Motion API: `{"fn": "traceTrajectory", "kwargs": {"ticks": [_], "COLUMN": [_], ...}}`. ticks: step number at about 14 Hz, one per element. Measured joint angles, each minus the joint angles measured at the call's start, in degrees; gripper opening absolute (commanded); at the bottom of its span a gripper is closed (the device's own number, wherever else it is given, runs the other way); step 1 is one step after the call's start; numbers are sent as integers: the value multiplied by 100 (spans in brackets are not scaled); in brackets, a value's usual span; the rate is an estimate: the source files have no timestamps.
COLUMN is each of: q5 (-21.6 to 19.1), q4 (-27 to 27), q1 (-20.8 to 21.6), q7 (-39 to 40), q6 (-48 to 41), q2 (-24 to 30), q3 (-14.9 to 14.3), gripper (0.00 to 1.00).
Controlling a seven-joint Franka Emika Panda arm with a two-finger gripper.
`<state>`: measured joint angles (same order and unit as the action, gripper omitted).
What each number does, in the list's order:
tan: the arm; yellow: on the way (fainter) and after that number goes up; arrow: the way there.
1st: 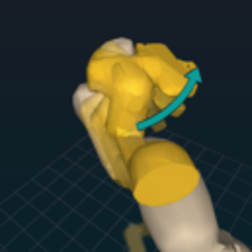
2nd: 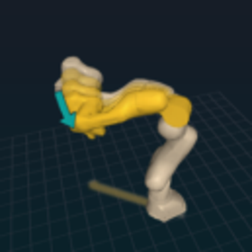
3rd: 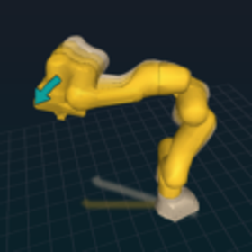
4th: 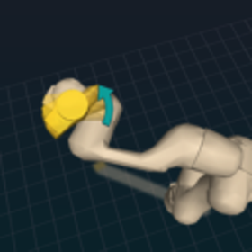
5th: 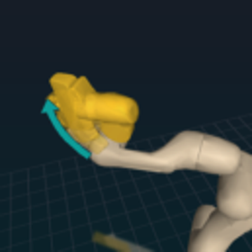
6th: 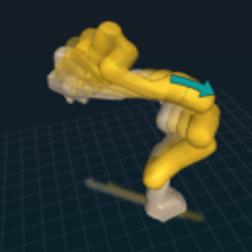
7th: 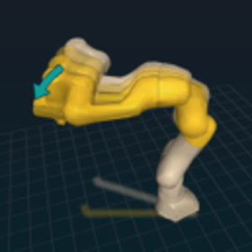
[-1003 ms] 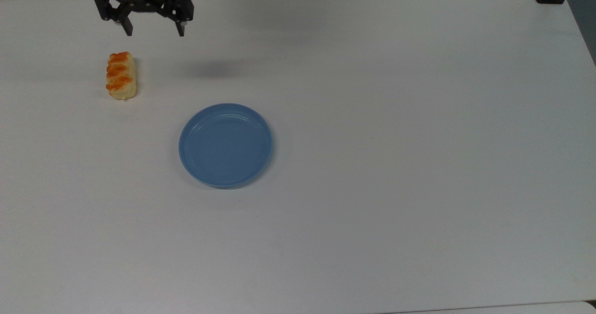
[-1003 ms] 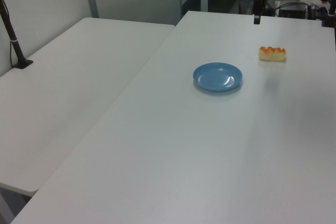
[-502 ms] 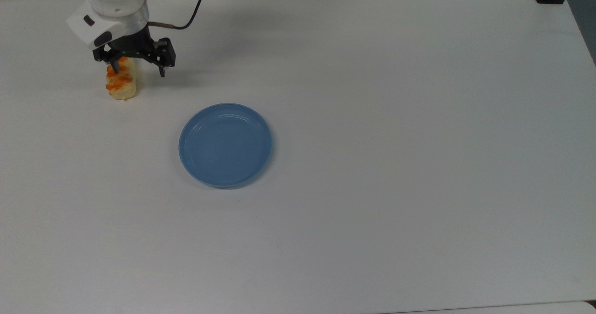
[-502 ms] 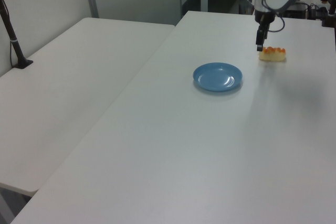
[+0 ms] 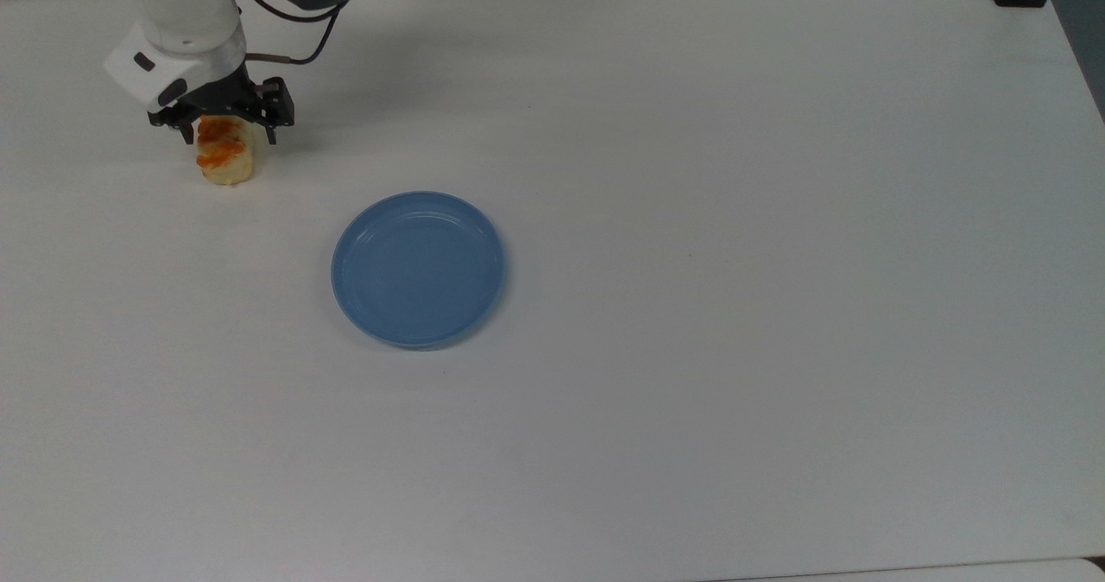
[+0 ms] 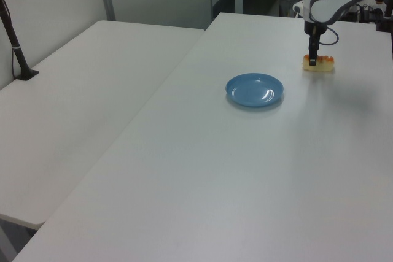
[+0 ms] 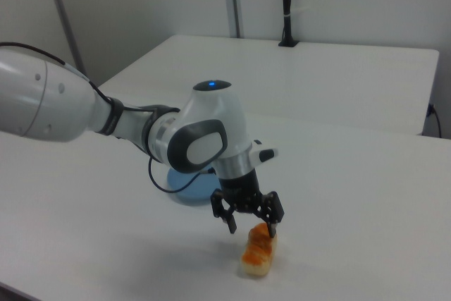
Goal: Put the bread on a plate
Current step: 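Lower the gripper around the bread roll and close it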
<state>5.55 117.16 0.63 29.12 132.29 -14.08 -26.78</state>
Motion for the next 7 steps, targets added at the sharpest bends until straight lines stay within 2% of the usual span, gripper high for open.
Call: {"fn": "traceTrajectory", "kwargs": {"ticks": [1, 2, 3, 4, 7], "q5": [0, 0, 0, 0, 0], "q4": [20, 23, 23, 23, 21], "q1": [-17, -58, -92, -137, -178], "q7": [23, 76, 104, 121, 236], "q6": [63, 115, 132, 164, 224], "q2": [-83, -181, -245, -304, -349], "q3": [-4, -10, -16, -19, -34], "gripper": [96, 86, 63, 49, 20]}}
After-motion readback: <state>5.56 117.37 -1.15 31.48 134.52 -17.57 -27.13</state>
